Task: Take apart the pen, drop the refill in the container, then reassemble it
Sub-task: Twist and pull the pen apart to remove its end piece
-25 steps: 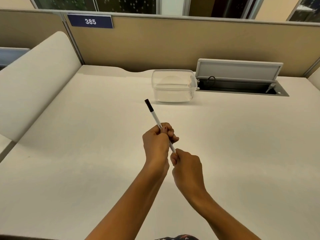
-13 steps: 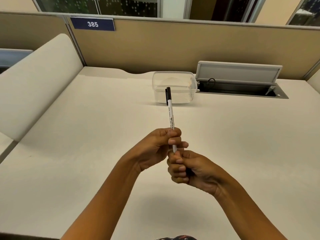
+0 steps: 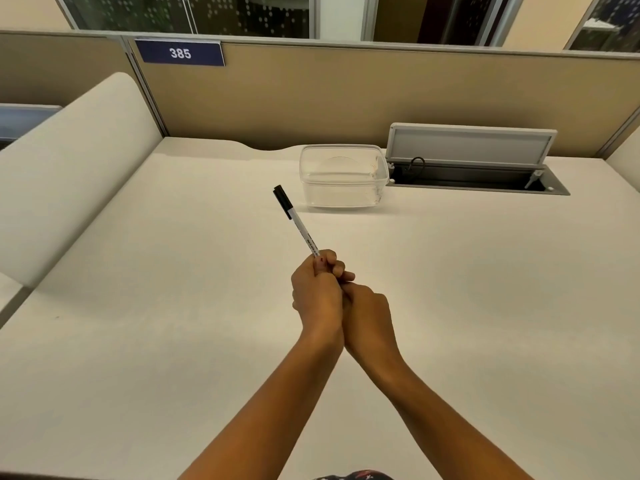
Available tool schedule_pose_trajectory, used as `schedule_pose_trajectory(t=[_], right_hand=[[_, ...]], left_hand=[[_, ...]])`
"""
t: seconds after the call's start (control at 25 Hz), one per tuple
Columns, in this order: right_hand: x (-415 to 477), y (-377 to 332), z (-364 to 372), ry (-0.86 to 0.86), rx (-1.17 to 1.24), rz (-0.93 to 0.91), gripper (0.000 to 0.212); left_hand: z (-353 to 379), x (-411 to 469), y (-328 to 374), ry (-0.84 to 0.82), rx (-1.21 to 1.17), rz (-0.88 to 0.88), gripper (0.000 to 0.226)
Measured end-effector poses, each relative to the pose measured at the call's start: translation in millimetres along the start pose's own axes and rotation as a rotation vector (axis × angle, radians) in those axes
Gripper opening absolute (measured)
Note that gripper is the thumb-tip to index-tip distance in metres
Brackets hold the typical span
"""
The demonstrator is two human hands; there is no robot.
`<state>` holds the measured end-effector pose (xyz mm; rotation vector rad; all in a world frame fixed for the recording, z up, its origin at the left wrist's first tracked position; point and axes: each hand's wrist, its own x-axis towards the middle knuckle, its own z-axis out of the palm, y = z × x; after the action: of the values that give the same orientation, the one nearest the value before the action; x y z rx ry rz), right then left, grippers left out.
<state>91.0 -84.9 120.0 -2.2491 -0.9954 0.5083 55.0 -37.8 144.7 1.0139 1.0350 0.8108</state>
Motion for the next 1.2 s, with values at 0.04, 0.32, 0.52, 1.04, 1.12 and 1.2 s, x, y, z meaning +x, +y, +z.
schedule_pose_trajectory(t=[0.04,0.32,0.52,1.04,1.12,1.2], right_hand=[[0.6,0.8,-4.0,-0.031,0.055,0.001,0.032],[-1.1,16.1,-45.8,-0.899,1.202,0.185,0.029],[-4.9,11.4,-33.5,-0.695,0.981,0.145,0.041],[-0.4,11.9,-20.5,-0.374,0.733,0.082,0.034],[-0.5,16.0,-39.6,-0.719,1.144,0.176,0.031],[-3.6,16.6,-44.9,-0.908,1.327,0.203,0.029]], left_hand=[[-4.2,3.3,1.1,-0.057,-0.009,-0.008,0.037],[-42.2,24.4,24.7,-0.771,-0.022,-0.191,0.037],[-31.7,20.1,25.1,-0.631,0.186,-0.014,0.042],[-22.2,16.3,15.4,-0.423,0.125,-0.014,0.040],[-35.5,22.6,27.1,-0.724,0.075,-0.088,0.038],[-41.5,22.5,37.0,-0.941,0.067,-0.137,0.038]])
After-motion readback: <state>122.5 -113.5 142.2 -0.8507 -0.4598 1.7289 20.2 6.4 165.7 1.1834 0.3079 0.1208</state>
